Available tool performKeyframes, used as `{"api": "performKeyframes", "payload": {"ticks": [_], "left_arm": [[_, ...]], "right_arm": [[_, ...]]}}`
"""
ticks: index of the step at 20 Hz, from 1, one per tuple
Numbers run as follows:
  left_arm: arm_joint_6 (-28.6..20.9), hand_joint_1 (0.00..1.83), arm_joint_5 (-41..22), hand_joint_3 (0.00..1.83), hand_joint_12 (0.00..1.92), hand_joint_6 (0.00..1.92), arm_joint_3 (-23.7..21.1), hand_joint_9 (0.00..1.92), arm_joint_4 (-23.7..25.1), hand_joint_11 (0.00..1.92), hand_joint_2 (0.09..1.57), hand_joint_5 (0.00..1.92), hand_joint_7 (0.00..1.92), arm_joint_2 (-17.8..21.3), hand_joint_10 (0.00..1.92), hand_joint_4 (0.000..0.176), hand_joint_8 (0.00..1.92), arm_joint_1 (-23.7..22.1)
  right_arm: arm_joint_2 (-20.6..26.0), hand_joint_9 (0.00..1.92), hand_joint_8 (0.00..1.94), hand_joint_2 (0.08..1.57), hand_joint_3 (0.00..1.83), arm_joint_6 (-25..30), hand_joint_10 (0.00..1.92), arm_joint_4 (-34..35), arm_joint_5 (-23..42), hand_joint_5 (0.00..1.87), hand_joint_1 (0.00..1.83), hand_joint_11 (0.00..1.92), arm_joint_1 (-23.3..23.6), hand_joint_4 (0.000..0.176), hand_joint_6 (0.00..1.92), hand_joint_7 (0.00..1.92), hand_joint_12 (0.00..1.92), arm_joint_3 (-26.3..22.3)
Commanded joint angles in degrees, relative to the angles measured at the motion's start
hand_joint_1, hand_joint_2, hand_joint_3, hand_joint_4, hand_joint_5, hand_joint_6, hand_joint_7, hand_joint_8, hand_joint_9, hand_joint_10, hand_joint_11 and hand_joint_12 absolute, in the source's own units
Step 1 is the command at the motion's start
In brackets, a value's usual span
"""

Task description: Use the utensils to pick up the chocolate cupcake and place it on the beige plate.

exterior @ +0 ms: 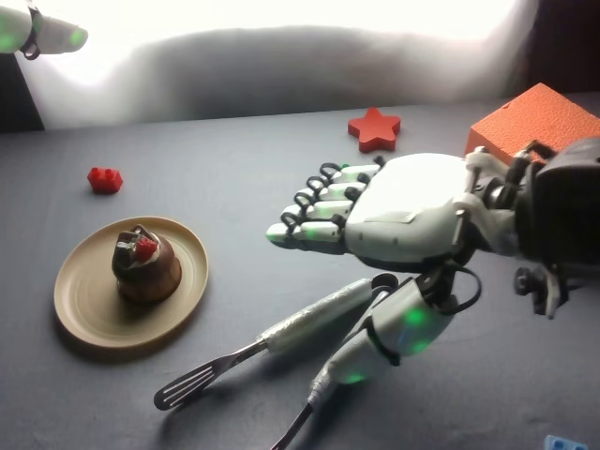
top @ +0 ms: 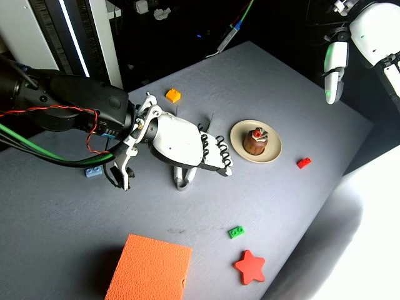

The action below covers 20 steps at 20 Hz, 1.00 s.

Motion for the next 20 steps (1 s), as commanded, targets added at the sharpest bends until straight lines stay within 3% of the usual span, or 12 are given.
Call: {"api": "performKeyframes", "payload": {"ticks": [1, 3, 4, 6, 17, 18, 19, 20], "left_arm": [[0.1, 0.00, 1.3, 0.00, 0.02, 0.02, 0.3, 0.07, 0.7, 0.05, 1.13, 0.10, 0.08, 0.4, 0.02, 0.000, 0.02, -0.9], [0.1, 0.00, 1.3, 0.00, 0.04, 0.01, 0.4, 0.07, 0.7, 0.07, 1.14, 0.10, 0.08, 0.3, 0.02, 0.000, 0.01, -1.2], [0.1, 0.00, 1.3, 0.00, 0.21, 0.01, 0.4, 0.09, 0.5, 0.01, 1.14, 0.11, 0.10, 0.3, 0.00, 0.000, 0.01, -1.2], [0.1, 0.00, 1.9, 0.00, 0.23, 0.00, 0.2, 0.07, -1.0, 0.00, 1.14, 0.10, 0.09, 0.3, 0.00, 0.000, 0.00, -1.2], [0.1, 0.00, 2.0, 0.00, 0.23, 0.00, 0.3, 0.07, -1.2, 0.00, 1.14, 0.10, 0.09, 0.3, 0.00, 0.000, 0.00, -1.0], [0.1, 0.07, 2.0, 0.01, 0.73, 0.04, 0.3, 0.42, -1.2, 0.16, 1.20, 0.40, 0.43, 0.3, 0.07, 0.000, 0.04, -1.0], [0.1, 0.31, 2.0, 0.00, 1.21, 0.27, 0.3, 0.89, -1.2, 0.50, 1.23, 0.87, 0.94, 0.2, 0.43, 0.000, 0.19, -1.0], [0.1, 0.31, 2.0, 0.00, 1.21, 0.27, 0.3, 0.89, -1.2, 0.50, 1.23, 0.87, 0.94, 0.2, 0.43, 0.000, 0.19, -1.1]], "right_arm": [[0.7, 0.00, 0.00, 0.84, 0.00, -0.1, 0.00, 0.0, -2.9, 0.00, 0.12, 0.00, 0.8, 0.027, 0.00, 0.00, 0.27, -0.6], [1.9, 0.00, 0.00, 0.85, 0.00, -0.1, 0.00, 0.0, -3.8, 0.00, 0.13, 0.00, 0.9, 0.021, 0.00, 0.00, 0.17, -1.2], [2.6, 0.00, 0.00, 0.86, 0.00, -0.1, 0.00, 0.0, -4.4, 0.00, 0.17, 0.00, 1.0, 0.014, 0.00, 0.00, 0.13, -1.6], [3.8, 0.00, 0.00, 0.89, 0.01, -0.1, 0.00, 0.0, -5.3, 0.00, 0.17, 0.00, 1.5, 0.006, 0.00, 0.00, 0.17, -2.1], [10.1, 0.00, 0.00, 0.89, 0.01, -0.1, 0.00, 0.0, -4.9, 0.00, 0.17, 0.00, 5.2, 0.004, 0.00, 0.00, 0.18, -4.1], [10.4, 0.55, 0.36, 1.07, 0.04, -0.1, 0.75, 0.0, -5.4, 0.60, 0.27, 0.44, 5.4, 0.000, 0.28, 0.66, 1.21, -4.1], [10.9, 0.80, 1.44, 1.13, 0.01, -0.1, 1.69, 0.0, -6.0, 0.69, 0.32, 0.77, 5.7, 0.000, 1.32, 0.81, 1.86, -4.0], [11.2, 0.80, 1.44, 1.13, 0.01, -0.1, 1.69, 0.0, -6.7, 0.69, 0.32, 0.77, 5.7, 0.000, 1.32, 0.81, 1.86, -4.0]]}}
